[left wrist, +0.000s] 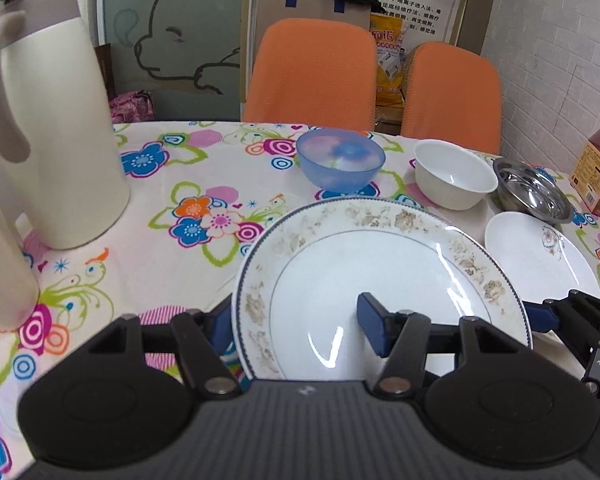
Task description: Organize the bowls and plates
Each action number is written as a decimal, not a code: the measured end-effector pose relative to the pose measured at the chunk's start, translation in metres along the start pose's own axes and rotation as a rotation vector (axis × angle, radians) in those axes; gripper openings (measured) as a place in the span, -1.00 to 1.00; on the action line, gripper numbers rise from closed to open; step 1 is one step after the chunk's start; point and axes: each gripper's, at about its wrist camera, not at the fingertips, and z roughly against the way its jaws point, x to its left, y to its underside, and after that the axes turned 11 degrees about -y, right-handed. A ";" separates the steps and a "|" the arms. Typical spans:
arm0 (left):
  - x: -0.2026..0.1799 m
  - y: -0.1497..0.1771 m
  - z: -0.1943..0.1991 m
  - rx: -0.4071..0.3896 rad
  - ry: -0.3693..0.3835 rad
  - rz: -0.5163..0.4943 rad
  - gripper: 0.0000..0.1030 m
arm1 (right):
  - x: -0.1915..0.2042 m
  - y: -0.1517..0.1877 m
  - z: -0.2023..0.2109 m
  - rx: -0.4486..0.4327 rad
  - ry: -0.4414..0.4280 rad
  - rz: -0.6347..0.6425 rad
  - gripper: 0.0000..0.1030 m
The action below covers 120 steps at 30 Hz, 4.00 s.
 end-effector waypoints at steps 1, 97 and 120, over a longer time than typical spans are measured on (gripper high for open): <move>-0.001 0.008 0.008 0.001 -0.002 -0.006 0.15 | 0.004 0.005 0.006 0.001 -0.001 0.002 0.57; -0.175 -0.039 -0.082 0.207 0.249 -0.155 0.40 | -0.163 0.029 0.043 -0.010 0.246 -0.136 0.60; -0.194 -0.041 -0.080 0.217 0.196 -0.205 0.09 | -0.153 0.023 0.039 0.024 0.289 -0.175 0.59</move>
